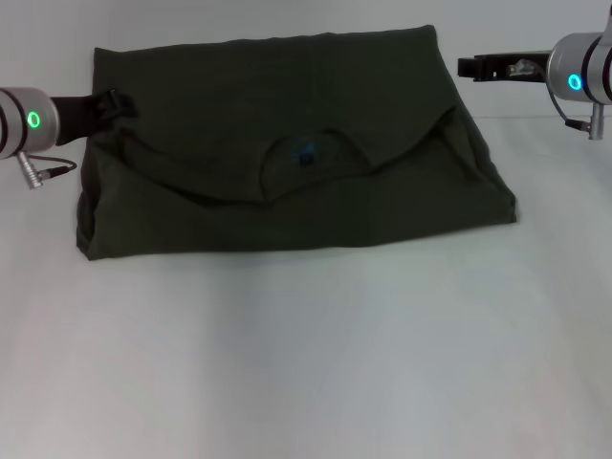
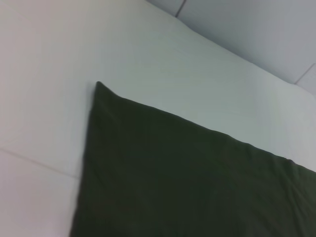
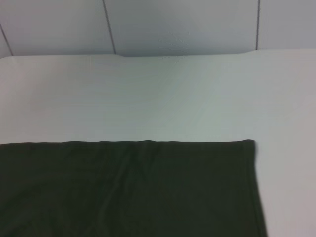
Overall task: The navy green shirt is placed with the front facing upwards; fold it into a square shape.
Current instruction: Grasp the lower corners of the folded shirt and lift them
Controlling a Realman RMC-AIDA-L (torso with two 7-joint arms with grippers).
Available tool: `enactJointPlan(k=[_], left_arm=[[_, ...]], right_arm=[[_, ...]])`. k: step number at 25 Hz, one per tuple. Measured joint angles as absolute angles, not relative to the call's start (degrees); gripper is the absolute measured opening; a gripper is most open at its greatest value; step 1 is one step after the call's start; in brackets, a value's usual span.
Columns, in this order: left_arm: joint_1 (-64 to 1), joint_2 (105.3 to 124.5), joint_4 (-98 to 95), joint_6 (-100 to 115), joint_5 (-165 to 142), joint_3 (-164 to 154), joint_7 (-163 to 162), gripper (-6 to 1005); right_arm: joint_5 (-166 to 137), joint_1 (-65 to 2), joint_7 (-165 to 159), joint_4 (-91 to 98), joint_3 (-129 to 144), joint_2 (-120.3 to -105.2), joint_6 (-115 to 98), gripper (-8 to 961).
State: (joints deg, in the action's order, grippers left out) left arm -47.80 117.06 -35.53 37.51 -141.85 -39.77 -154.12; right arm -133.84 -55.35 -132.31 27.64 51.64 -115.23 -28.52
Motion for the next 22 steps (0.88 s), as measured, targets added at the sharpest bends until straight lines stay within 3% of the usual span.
enactJointPlan(k=[5, 11, 16, 22], left_arm=[[-46.23, 116.74, -36.99, 38.91, -141.41, -39.10, -154.31, 458], [-40.07, 118.08, -43.81, 44.98, -132.79, -39.36, -147.70, 638], [-34.72, 117.51, -44.78, 54.46, -122.81, -38.09, -139.06, 664], [-29.70, 118.73, -44.33, 60.89, -118.40, -34.39, -128.07, 663]], right_arm=[[-131.88, -53.31, -132.42, 30.85, 48.76, -115.14, -35.42, 514], [-122.47, -44.62, -131.63, 38.21, 47.05, -115.29, -49.05, 708], [-112.64, -36.58, -128.67, 39.54, 45.61, -114.50, -60.81, 708], [-105.85, -29.83, -123.06, 36.46, 41.66, -114.36, -72.26, 709]])
